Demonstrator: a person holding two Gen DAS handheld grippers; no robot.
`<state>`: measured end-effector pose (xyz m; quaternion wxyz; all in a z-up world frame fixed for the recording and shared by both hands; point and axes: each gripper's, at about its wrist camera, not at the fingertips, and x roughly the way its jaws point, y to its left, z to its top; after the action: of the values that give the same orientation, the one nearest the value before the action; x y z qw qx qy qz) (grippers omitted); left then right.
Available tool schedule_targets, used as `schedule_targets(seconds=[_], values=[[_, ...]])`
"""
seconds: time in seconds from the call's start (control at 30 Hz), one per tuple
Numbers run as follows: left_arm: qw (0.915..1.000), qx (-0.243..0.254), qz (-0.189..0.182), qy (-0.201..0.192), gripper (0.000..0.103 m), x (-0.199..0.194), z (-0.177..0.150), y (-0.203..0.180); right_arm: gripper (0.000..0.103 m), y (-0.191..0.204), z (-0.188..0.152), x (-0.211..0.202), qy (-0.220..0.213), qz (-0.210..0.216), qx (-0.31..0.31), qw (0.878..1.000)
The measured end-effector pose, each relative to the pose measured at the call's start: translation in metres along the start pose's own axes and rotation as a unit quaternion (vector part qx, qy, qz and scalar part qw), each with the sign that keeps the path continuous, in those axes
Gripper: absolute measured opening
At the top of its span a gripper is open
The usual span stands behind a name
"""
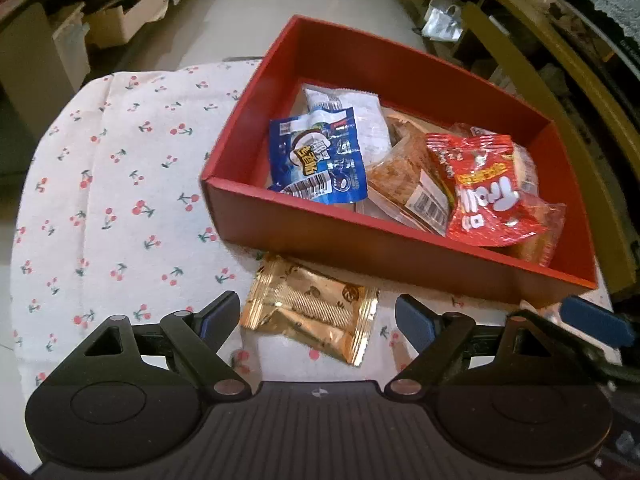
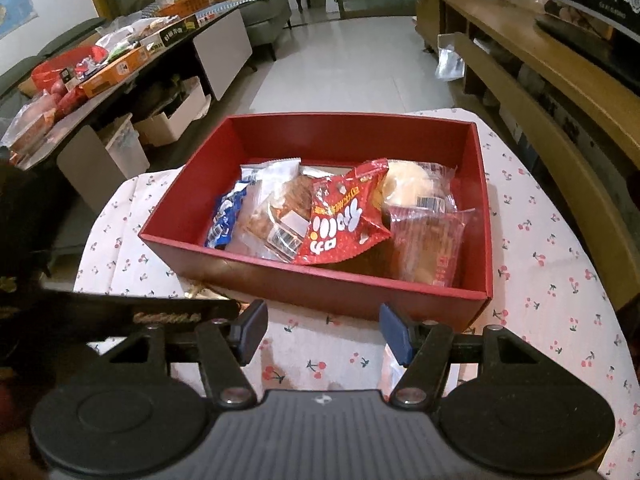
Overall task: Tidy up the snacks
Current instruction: 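Withdraw both tools from the box toward the remaining snacks, then grasp the gold wafer packet with the left tool while the right tool grasps the white Kaprons wafer pack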
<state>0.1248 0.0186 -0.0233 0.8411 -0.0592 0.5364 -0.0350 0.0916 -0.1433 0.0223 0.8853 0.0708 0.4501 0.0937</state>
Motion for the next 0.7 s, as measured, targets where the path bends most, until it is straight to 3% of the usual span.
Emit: schedule_targets(seconds=[0.2,0.4,0.6,0.7], values=[[0.999,-0.03,0.033,0.004,0.089,0.021,0.006,-0.005,0.063,-0.003,0.001,0.001,0.005,0.008,0.0,1.0],[0.9979,-0.013,0.064,-0.007,0.091,0.022,0.002,-0.011,0.063,-0.002,-0.001,0.005,0.016,0.013,-0.002,1.0],[0.9956,-0.006,0.093,0.01,0.095,0.013,-0.014,0.006,0.063,0.004,-0.001,0.003,0.018,0.019,-0.005,1.0],[0.9957,-0.012,0.089,0.022,0.095,0.006,-0.023,0.017,0.063,0.008,-0.003,0.001,0.019,0.024,-0.008,0.999]])
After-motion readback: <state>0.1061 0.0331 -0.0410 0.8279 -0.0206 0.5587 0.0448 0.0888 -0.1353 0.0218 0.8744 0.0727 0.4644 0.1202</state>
